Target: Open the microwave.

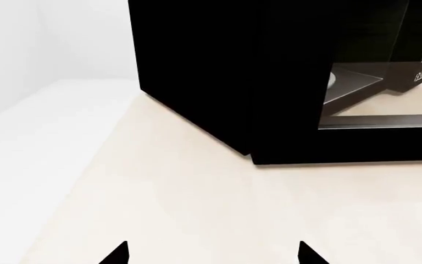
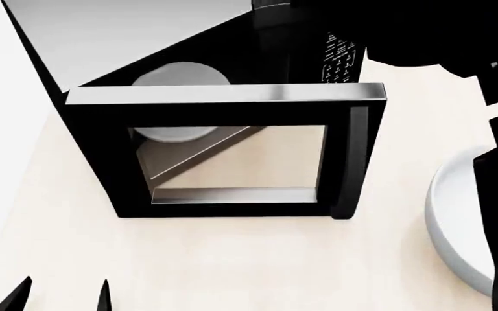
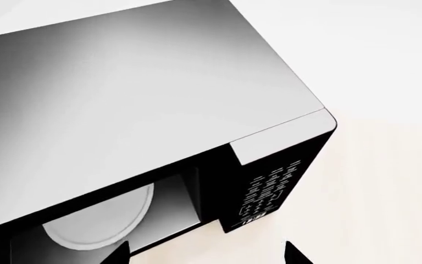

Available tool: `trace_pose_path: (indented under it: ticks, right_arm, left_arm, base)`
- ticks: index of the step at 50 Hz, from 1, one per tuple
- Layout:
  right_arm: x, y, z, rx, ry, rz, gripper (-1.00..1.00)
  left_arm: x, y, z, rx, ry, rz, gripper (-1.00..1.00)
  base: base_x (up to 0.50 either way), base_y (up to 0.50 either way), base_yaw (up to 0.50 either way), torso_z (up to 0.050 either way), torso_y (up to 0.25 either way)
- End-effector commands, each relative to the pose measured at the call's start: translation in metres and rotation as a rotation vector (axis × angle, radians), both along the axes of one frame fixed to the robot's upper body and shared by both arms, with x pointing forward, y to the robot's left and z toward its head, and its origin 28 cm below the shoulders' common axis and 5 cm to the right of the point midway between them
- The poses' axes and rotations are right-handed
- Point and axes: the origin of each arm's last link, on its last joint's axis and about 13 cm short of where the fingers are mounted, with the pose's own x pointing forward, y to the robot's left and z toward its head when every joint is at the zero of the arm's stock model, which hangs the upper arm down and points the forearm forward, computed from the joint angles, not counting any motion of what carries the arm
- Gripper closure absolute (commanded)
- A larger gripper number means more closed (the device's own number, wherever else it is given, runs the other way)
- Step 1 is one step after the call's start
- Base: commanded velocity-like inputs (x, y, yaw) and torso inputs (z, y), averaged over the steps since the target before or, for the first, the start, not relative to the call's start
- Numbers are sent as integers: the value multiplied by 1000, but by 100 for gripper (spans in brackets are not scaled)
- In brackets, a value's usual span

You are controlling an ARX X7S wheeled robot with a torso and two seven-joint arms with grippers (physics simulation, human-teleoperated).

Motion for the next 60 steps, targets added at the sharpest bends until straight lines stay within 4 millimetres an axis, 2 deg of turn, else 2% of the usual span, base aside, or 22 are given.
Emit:
trace_pose_path:
  ticks: [1,26,60]
  right_arm:
    - [3,-2,-10,-4,24,-10,-100]
    - [6,-2,-27,-12,73,-8,-100]
    - [0,-6,-47,10,124,6,-100]
  left_arm:
    - [-5,0,-11,-53,82,-7,-100]
    - [-5,0,-11,-52,83,-5,-100]
    - [-4,0,-11,-53,87,-5,-100]
  base:
    - [0,0,0,0,0]
    - [0,0,0,-1,-2]
    - [0,0,0,-1,-2]
